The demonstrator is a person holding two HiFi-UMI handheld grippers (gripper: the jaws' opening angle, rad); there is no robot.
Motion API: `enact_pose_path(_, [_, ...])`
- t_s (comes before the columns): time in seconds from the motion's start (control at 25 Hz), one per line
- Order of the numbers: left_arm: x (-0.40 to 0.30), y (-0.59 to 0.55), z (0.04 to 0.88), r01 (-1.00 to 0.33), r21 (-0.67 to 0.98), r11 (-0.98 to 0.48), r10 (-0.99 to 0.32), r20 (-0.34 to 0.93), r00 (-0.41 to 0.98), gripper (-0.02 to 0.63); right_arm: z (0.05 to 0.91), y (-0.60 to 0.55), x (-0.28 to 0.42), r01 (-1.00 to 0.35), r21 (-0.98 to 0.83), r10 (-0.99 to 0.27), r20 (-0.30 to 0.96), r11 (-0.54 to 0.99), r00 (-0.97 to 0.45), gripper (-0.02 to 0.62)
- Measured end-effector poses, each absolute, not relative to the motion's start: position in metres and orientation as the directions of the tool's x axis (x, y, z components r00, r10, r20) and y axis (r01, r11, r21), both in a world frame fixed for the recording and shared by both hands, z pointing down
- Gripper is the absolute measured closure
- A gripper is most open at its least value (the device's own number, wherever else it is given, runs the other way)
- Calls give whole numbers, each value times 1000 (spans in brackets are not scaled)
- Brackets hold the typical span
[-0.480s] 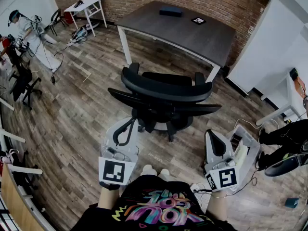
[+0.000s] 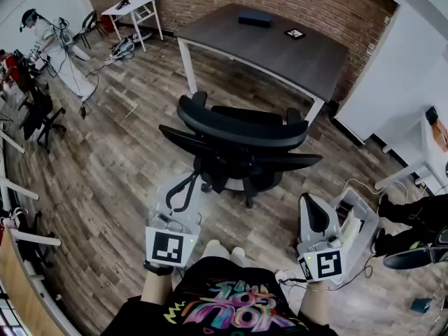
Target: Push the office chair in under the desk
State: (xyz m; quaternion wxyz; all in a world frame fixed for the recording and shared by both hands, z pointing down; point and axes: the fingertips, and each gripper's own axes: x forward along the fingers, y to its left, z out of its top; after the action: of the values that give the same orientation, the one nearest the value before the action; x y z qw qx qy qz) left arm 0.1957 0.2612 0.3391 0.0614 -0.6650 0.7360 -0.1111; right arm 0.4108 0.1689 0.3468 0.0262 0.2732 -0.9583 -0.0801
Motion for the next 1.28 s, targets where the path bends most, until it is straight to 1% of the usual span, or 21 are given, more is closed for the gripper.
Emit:
enact_pose_path(0.12, [195, 267, 342, -963, -249, 106, -990, 61, -125, 604, 351, 164, 414, -511, 173, -521, 15, 842, -853, 551])
enact_pose_path(0.2, [193, 269, 346, -957, -268, 110, -987, 86, -137, 558, 353, 160, 414, -499, 177, -510, 18, 848, -860, 528])
enact_pose_path(0.32, [189, 267, 350, -945, -305, 116, -983, 100, -153, 550, 351, 154, 415, -476, 189, -487, 14, 859, -873, 502])
enact_pose_path(0.4, [185, 264, 352, -937, -330, 117, -982, 102, -159, 523, 353, 150, 413, -461, 200, -474, 22, 864, -880, 478])
enact_pose_path(0.52, [176, 257, 358, -914, -392, 108, -980, 112, -164, 500, 361, 141, 408, -445, 241, -469, 48, 862, -882, 459])
enact_pose_path(0.6, [168, 251, 363, -887, -455, 78, -979, 135, -156, 472, 366, 134, 403, -433, 266, -467, 78, 861, -881, 444])
enact_pose_path(0.72, [155, 244, 376, -877, -476, 57, -973, 169, -155, 415, 374, 130, 393, -392, 306, -448, 135, 867, -884, 428])
enact_pose_path(0.8, [145, 238, 392, -857, -515, 15, -965, 216, -147, 379, 381, 130, 385, -351, 347, -429, 176, 869, -886, 409])
enact_pose_path(0.88, [137, 228, 405, -832, -554, -28, -954, 263, -142, 346, 390, 125, 378, -337, 377, -436, 216, 863, -874, 392])
enact_pose_path(1.08, [114, 205, 427, -776, -620, -116, -934, 335, -127, 296, 407, 101, 364, -338, 431, -481, 283, 836, -829, 359])
enact_pose_path(1.28, [92, 193, 438, -743, -647, -171, -917, 381, -121, 273, 421, 82, 357, -315, 505, -522, 343, 803, -781, 338])
